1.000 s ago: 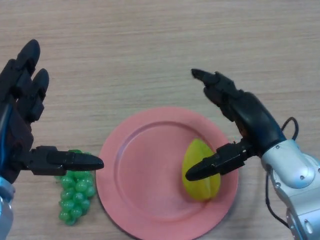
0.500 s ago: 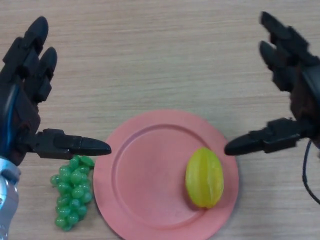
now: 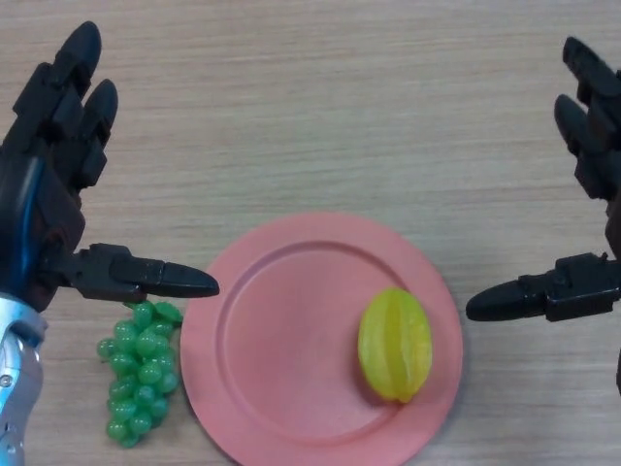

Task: Pick up the yellow starfruit and place it on the plate

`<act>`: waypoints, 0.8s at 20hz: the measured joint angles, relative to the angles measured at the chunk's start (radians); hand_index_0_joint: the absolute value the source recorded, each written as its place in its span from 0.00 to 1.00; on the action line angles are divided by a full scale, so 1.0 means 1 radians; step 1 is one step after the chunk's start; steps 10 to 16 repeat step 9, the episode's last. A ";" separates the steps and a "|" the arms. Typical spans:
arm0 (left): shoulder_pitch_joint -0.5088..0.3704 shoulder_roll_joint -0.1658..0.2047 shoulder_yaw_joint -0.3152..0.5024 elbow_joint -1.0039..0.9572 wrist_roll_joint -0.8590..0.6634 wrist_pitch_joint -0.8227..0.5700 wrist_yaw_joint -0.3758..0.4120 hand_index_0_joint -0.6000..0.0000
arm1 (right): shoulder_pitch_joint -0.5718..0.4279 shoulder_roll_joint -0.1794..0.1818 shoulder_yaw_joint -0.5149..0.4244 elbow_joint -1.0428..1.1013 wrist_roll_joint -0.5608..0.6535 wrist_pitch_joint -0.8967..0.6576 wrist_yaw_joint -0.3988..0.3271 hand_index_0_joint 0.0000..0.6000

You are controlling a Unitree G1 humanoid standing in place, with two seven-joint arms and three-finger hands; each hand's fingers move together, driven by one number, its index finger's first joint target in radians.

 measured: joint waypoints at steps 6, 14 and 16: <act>-0.006 -0.011 -0.014 -0.040 -0.004 -0.003 0.006 1.00 | -0.001 0.000 -0.002 -0.010 0.039 0.000 -0.025 0.00; -0.006 -0.010 -0.014 -0.037 -0.004 -0.003 0.006 1.00 | 0.000 0.000 -0.001 -0.014 0.043 0.000 -0.026 0.00; -0.006 -0.010 -0.014 -0.037 -0.004 -0.003 0.006 1.00 | 0.000 0.000 -0.001 -0.014 0.043 0.000 -0.026 0.00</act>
